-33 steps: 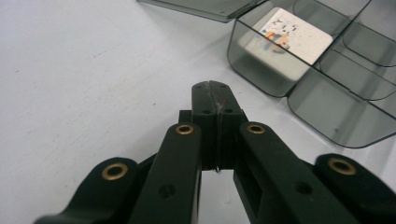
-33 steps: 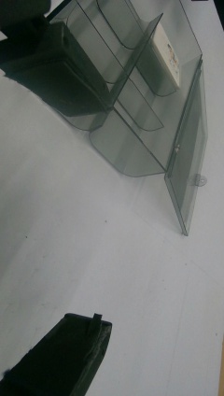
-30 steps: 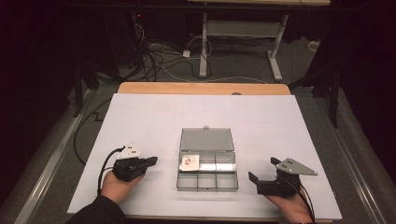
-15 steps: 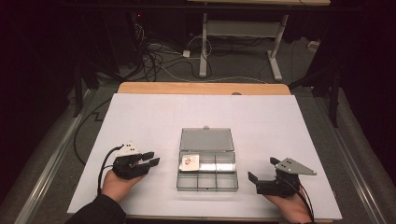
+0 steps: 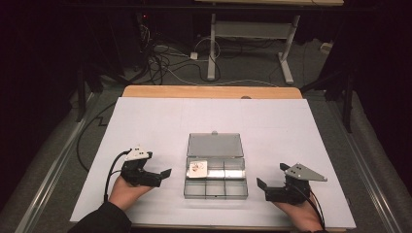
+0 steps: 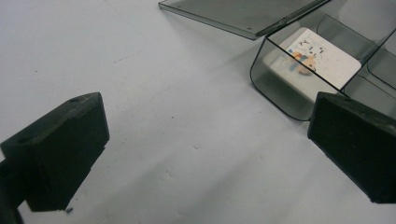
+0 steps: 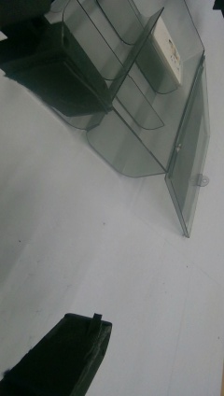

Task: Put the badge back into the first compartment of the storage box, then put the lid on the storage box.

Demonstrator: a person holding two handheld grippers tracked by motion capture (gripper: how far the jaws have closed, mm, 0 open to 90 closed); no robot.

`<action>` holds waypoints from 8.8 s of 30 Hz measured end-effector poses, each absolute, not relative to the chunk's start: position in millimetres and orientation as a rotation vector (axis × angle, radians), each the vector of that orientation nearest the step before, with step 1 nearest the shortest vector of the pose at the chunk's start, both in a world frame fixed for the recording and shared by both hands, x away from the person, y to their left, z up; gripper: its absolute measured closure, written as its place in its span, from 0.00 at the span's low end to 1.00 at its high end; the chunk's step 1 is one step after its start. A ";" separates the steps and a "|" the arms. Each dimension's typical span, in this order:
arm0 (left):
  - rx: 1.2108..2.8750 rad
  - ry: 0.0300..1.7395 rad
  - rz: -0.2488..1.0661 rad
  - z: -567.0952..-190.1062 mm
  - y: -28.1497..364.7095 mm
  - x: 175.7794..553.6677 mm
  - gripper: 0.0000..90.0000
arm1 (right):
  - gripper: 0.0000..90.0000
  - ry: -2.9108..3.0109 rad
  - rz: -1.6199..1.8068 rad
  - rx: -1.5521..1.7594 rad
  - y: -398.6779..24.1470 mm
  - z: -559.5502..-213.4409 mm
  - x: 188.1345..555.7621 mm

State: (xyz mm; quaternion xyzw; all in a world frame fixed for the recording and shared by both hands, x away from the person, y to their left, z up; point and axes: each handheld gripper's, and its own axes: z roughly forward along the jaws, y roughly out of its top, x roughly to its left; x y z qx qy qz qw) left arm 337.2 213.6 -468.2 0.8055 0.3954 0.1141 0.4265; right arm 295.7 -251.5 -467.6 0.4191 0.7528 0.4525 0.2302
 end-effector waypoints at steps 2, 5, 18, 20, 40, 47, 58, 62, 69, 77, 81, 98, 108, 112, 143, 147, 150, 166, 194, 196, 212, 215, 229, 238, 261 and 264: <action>2.005 0.994 0.286 -467.8 212.1 338.8 0.00 | 0.00 2.071 1.245 1.151 -250.3 -467.7 295.8; 2.015 0.989 0.296 -467.4 209.1 341.5 0.00 | 0.00 2.074 1.244 1.145 -248.6 -467.7 296.3; 1.991 0.968 0.284 -467.9 199.1 351.6 0.00 | 0.00 2.061 1.241 1.155 -243.3 -467.9 303.2; 1.985 0.968 0.269 -467.2 195.9 354.3 0.00 | 0.00 2.058 1.239 1.156 -242.6 -467.9 304.8; 1.994 0.936 0.210 -459.7 165.7 390.6 0.00 | 0.00 2.063 1.243 1.151 -241.8 -466.8 304.7; 1.975 0.940 0.215 -462.9 156.1 408.3 0.00 | 0.00 2.065 1.236 1.161 -242.9 -467.6 303.9; 1.963 0.975 0.148 -478.5 152.2 423.6 0.00 | 0.00 2.073 1.259 1.165 -233.6 -455.5 318.5; 1.985 0.972 0.150 -479.8 151.5 423.5 0.00 | 0.02 2.085 1.245 1.173 -223.6 -449.9 332.1; 1.989 0.975 0.143 -481.8 151.2 423.9 0.00 | 0.04 2.113 1.228 1.197 -204.0 -442.3 360.8; 1.988 0.977 0.141 -482.4 151.2 423.8 0.03 | 0.12 2.151 1.207 1.292 -186.0 -447.0 395.3; 1.989 0.978 0.137 -482.5 151.5 423.9 0.03 | 0.14 2.187 1.197 1.357 -176.3 -452.5 410.1; 1.985 0.982 0.125 -483.0 151.9 424.5 0.03 | 0.15 2.309 1.245 1.569 -165.0 -473.1 427.5; 1.986 0.984 0.140 -481.7 151.7 424.1 0.04 | 0.23 2.274 1.301 1.606 -166.7 -474.6 422.4; 1.975 0.991 0.147 -480.1 153.5 424.3 0.06 | 0.27 2.252 1.312 1.549 -166.4 -471.8 418.8; 1.952 0.845 0.173 -462.7 151.4 409.5 0.58 | 0.64 2.108 1.305 1.311 -177.0 -454.7 391.4; 1.948 0.827 0.215 -457.8 149.6 405.1 0.64 | 0.72 2.099 1.298 1.269 -181.0 -453.0 383.4; 1.947 0.822 0.237 -455.0 148.4 402.1 0.67 | 0.76 2.095 1.279 1.237 -183.7 -451.2 377.4; 1.924 0.801 0.259 -446.2 152.9 390.2 0.81 | 1.00 2.115 1.344 1.040 -194.2 -440.8 342.4; 1.944 0.735 0.322 -436.5 154.2 361.1 0.84 | 1.00 2.174 1.386 0.938 -195.3 -442.3 325.1; 1.935 0.737 0.319 -436.1 155.1 360.1 0.84 | 1.00 2.182 1.386 0.935 -194.8 -442.8 324.2; 1.945 0.729 0.319 -435.2 156.8 349.8 0.82 | 1.00 2.202 1.390 0.941 -199.3 -444.1 315.2; 1.953 0.720 0.321 -435.6 157.6 346.1 0.82 | 1.00 2.210 1.388 0.936 -199.9 -444.8 312.1; 2.010 0.689 0.345 -438.0 156.5 326.8 0.78 | 1.00 2.225 1.363 0.911 -197.1 -446.4 300.6; 2.013 0.689 0.348 -437.9 156.4 323.0 0.78 | 1.00 2.206 1.387 0.911 -200.9 -442.4 293.9; 2.033 0.746 0.215 -451.2 172.9 294.2 0.72 | 1.00 2.221 1.389 0.914 -199.7 -444.0 289.2; 2.038 0.730 0.194 -452.1 170.5 288.5 0.76 | 1.00 2.225 1.382 0.913 -199.8 -444.7 288.3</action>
